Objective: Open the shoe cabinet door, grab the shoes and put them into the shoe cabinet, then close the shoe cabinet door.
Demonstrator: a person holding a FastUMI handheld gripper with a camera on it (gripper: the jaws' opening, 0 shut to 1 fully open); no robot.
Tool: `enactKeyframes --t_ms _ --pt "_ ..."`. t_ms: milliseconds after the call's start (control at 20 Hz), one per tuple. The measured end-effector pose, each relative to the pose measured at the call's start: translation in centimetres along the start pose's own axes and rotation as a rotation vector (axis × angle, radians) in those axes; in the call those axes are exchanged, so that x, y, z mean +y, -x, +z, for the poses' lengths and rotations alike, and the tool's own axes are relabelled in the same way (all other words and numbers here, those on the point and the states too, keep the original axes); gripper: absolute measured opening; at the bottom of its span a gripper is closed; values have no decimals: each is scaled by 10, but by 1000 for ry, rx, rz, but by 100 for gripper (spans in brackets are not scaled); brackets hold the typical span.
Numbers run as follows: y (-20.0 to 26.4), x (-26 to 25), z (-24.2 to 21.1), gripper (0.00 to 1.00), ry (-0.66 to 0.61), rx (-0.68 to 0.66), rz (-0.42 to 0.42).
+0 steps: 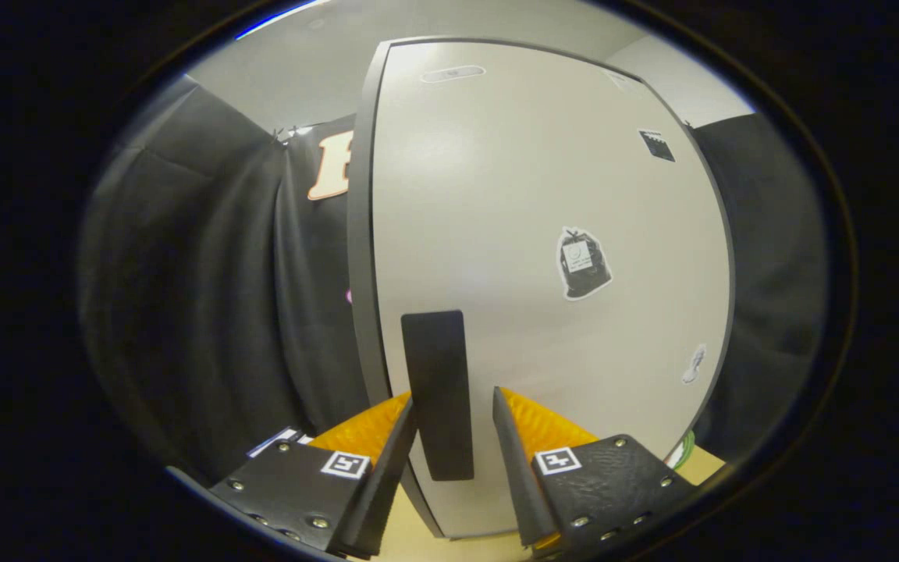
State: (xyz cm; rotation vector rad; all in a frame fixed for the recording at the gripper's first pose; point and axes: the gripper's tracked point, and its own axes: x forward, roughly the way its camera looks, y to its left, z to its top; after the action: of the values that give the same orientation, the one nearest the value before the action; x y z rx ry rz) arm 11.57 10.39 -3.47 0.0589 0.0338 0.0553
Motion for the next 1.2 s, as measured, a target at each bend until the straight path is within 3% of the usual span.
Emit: enactKeyframes --t_ms 200,700,950,1200 --pt "-1 7 -2 36 26 -9 -4" --pt "-1 4 -2 36 53 -20 -85" --pt "3 1 -4 30 57 11 -107" --pt "24 -1 -7 30 48 37 -64"
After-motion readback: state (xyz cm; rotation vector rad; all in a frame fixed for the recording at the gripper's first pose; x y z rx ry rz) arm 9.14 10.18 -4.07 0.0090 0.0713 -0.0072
